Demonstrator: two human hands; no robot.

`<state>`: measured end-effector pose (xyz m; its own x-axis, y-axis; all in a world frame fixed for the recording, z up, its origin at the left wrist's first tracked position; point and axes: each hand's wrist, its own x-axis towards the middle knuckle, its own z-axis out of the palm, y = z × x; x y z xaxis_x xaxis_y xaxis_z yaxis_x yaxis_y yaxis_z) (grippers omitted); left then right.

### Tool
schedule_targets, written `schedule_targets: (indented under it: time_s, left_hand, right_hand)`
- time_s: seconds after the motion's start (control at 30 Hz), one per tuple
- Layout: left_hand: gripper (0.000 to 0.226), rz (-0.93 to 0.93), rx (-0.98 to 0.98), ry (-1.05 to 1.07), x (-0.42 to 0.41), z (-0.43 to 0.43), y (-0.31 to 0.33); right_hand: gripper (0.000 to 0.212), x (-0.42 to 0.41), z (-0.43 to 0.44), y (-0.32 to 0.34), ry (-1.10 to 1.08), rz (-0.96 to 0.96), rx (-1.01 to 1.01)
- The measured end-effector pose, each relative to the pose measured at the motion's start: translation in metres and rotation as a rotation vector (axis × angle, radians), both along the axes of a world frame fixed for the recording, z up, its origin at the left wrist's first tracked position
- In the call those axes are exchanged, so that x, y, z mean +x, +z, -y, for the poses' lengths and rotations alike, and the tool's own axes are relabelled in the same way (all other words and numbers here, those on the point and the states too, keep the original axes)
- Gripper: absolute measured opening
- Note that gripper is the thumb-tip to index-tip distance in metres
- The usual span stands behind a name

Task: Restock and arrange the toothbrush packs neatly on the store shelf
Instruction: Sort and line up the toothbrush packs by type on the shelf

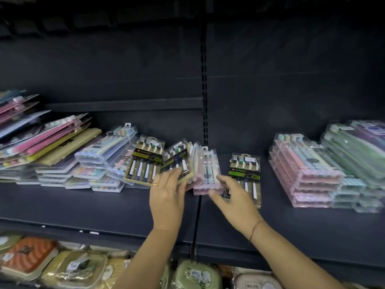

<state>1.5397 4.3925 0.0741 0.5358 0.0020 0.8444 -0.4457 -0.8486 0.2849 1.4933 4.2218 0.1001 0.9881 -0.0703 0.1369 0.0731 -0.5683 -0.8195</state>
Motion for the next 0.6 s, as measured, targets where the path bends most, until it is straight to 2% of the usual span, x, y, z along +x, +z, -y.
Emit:
schedule_targets:
  time_s: [0.1,0.13,0.17,0.23,0.3,0.37,0.5,0.57,0.6]
  left_hand:
    - [0.028,0.151,0.039,-0.157,-0.012,0.023,0.007]
    - [0.029,0.177,0.056,-0.217,-0.018,0.033,0.008]
    - [0.026,0.202,0.070,-0.274,-0.023,0.042,0.007]
    - [0.019,0.221,0.097,-0.352,-0.032,0.058,0.004]
    - [0.024,0.179,0.135,-0.415,-0.036,0.067,0.001]
    - [0.038,0.063,0.156,-0.456,-0.038,0.072,-0.001]
    - [0.067,-0.269,0.241,-0.381,-0.037,0.075,-0.006]
    - [0.087,-0.491,0.217,-0.388,-0.038,0.075,-0.007]
    - [0.094,-0.614,0.176,-0.409,-0.038,0.074,-0.008]
  right_hand:
    - [0.032,-0.004,-0.011,0.022,0.066,-0.148,0.583]
    - [0.032,-0.006,-0.012,0.028,0.103,-0.198,0.765]
    - [0.034,-0.009,-0.010,0.032,0.122,-0.228,0.904]
    - [0.036,-0.013,-0.001,0.033,0.072,-0.249,1.046]
    - [0.034,-0.018,0.012,0.028,-0.023,-0.243,1.074]
    - [0.032,-0.021,0.027,0.021,-0.102,-0.228,1.010]
    - [0.024,-0.022,0.049,0.018,-0.194,-0.178,0.766]
    - [0.016,-0.023,0.053,0.015,-0.211,-0.126,0.683]
    - [0.024,-0.024,0.055,0.011,-0.227,-0.101,0.608]
